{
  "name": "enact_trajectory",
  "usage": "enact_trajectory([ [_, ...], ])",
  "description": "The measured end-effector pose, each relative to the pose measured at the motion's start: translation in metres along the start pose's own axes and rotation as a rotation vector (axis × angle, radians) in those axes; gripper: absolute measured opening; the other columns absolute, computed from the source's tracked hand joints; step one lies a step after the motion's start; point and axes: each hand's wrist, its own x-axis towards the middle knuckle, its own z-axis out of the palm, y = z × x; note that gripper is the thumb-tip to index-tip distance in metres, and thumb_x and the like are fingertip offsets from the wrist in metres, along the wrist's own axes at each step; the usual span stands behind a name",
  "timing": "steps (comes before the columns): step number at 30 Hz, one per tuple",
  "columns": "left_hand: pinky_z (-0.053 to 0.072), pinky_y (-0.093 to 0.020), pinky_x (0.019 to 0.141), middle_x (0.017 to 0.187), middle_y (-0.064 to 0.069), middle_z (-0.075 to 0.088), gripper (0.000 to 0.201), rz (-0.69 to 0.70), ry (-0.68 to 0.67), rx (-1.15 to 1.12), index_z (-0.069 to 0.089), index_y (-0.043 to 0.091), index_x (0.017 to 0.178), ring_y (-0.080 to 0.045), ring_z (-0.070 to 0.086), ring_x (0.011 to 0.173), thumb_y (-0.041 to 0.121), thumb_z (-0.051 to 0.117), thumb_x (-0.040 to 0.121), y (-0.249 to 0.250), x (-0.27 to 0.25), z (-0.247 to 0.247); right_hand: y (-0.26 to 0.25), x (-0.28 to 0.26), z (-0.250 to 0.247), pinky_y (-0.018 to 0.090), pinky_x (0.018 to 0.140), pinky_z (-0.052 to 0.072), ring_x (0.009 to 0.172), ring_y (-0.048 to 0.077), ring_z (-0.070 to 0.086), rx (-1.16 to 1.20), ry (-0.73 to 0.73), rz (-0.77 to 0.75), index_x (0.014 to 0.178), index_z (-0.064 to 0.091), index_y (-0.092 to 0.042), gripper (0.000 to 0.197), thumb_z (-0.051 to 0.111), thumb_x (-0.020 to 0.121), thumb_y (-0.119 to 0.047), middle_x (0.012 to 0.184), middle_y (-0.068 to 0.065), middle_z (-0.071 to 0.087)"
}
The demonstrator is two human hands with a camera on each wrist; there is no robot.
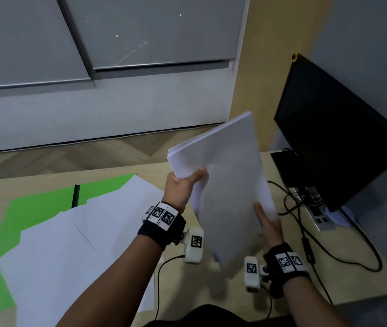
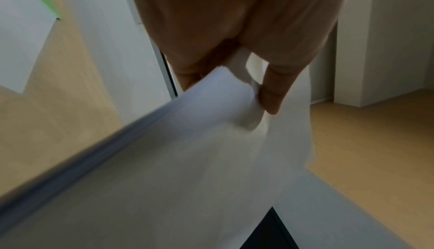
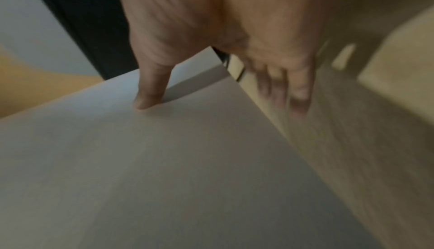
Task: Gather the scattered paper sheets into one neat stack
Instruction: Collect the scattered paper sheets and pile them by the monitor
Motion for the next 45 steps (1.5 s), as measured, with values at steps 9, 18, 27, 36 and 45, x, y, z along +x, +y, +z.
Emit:
enact_trajectory([
  [9,0.053,-0.042,0.094,0.113,-0.007,0.073,0.046,-0.168,0.035,-0.246,0.069,0.009,0.115,-0.026,0.069,0.105,0.024,0.084,0.074,-0.021,-0.008,-0.015,0.016,-0.034,0.001,0.047,0.082,0.050,0.104,0.036,0.062,0.475,-0.337,0.193,0.129,0.059,-0.011,0.059,0.073,0.079,-0.038,0.112,0.015,0.071],
  [18,0.058,-0.038,0.067,0.101,-0.015,0.070,0.068,-0.661,0.236,-0.090,0.054,-0.003,0.128,-0.031,0.070,0.080,0.014,0.084,0.070,-0.154,-0.017,-0.081,0.041,-0.024,-0.040,0.038,0.067,0.054,0.082,0.033,0.071,-0.013,-0.287,0.286,0.117,0.063,-0.001,0.030,0.067,0.089,-0.010,0.092,0.014,0.075],
  [27,0.049,-0.029,0.072,0.094,0.000,0.069,0.056,-0.591,-0.152,0.838,0.060,0.023,0.096,-0.018,0.064,0.086,0.070,0.074,0.068,-0.183,-0.027,-0.103,0.077,-0.003,-0.102,0.058,0.090,0.051,0.092,0.042,0.070,-0.197,-0.244,0.396,0.108,0.072,-0.002,0.062,0.092,0.050,-0.015,0.103,0.021,0.073],
  [36,0.042,-0.031,0.077,0.121,-0.010,0.064,0.060,-0.464,-0.327,1.043,0.046,0.015,0.131,-0.031,0.061,0.108,0.033,0.074,0.081,-0.177,-0.019,-0.066,0.077,-0.012,-0.088,0.058,0.089,0.053,0.093,0.038,0.070,-0.136,-0.060,0.250,0.102,0.073,-0.003,0.031,0.084,0.075,-0.013,0.099,0.017,0.074],
  [45,0.050,-0.034,0.091,0.117,-0.005,0.070,0.066,-0.550,-0.339,0.996,0.066,0.012,0.119,-0.024,0.065,0.101,0.066,0.059,0.081,-0.187,-0.017,-0.097,0.084,-0.006,-0.083,0.045,0.083,0.056,0.092,0.033,0.071,-0.196,-0.106,0.213,0.104,0.071,-0.005,0.025,0.077,0.083,-0.017,0.099,0.014,0.074],
])
